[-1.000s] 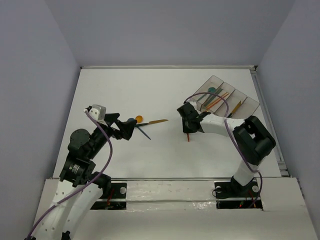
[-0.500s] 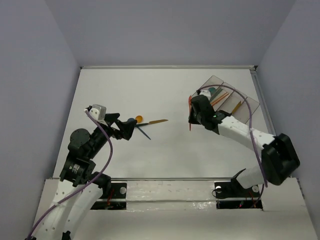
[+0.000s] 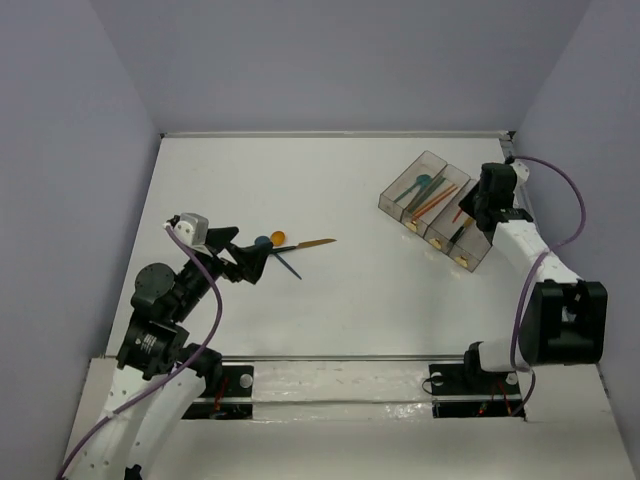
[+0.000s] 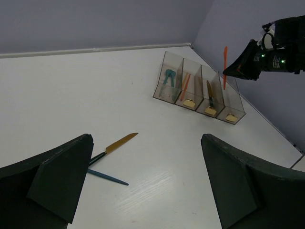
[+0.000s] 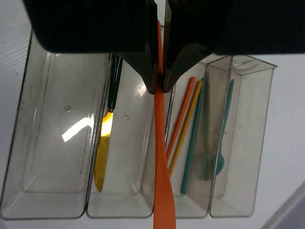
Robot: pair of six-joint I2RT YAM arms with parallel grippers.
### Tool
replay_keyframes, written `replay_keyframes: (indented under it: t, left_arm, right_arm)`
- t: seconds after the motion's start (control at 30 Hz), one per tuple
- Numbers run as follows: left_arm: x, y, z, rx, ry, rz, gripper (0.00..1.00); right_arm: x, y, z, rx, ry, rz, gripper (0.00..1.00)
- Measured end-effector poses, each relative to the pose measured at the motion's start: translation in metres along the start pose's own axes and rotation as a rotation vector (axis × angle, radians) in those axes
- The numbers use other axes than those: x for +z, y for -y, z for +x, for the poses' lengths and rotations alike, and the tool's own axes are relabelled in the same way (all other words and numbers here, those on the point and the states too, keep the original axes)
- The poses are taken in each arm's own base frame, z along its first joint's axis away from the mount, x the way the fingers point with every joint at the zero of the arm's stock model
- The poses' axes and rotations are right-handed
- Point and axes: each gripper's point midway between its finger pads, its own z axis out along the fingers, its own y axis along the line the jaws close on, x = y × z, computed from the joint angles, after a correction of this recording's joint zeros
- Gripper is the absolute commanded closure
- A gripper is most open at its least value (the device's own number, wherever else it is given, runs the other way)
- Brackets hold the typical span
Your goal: Sort the eating utensils into containers
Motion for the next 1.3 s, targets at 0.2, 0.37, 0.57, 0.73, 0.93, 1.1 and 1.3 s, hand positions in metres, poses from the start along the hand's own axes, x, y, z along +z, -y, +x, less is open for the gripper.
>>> replay_keyframes:
  t: [0.2, 0.37, 0.57, 0.73, 0.93, 1.1, 1.3]
  left_arm:
    - [-0.001, 0.001, -0.001, 0.001, 0.003, 0.002, 0.01]
    - [-0.001, 0.001, -0.001, 0.001, 0.003, 0.002, 0.01]
    - [-0.001, 0.001, -0.001, 0.001, 0.003, 0.002, 0.01]
    - [-0.001, 0.000, -0.001, 0.001, 0.003, 0.001, 0.01]
    - [0.001, -0.001, 0.001, -0.001, -0.003, -0.005, 0.01]
    - [0.006, -0.005, 0.006, -0.007, -0.027, -0.019, 0.01]
    - [0.008, -0.010, 0.009, -0.009, -0.035, -0.044, 0.01]
  right_arm:
    - [0.025, 0.022, 0.024, -0.010, -0.084, 0.061, 0.94]
    - [0.028, 0.022, 0.021, 0.005, -0.074, 0.051, 0.48]
    - [0.025, 0.020, 0.032, 0.007, -0.103, 0.014, 0.38]
    - [0.004, -0.002, 0.027, -0.003, -0.095, -0.089, 0.38]
    - [-0.051, -0.110, 0.079, -0.153, -0.179, -0.394, 0.49]
    - [-0.091, -0.176, 0.185, -0.306, -0.368, -0.574, 0.55]
    - [-0.110, -0.222, 0.272, -0.453, -0.497, -0.638, 0.48]
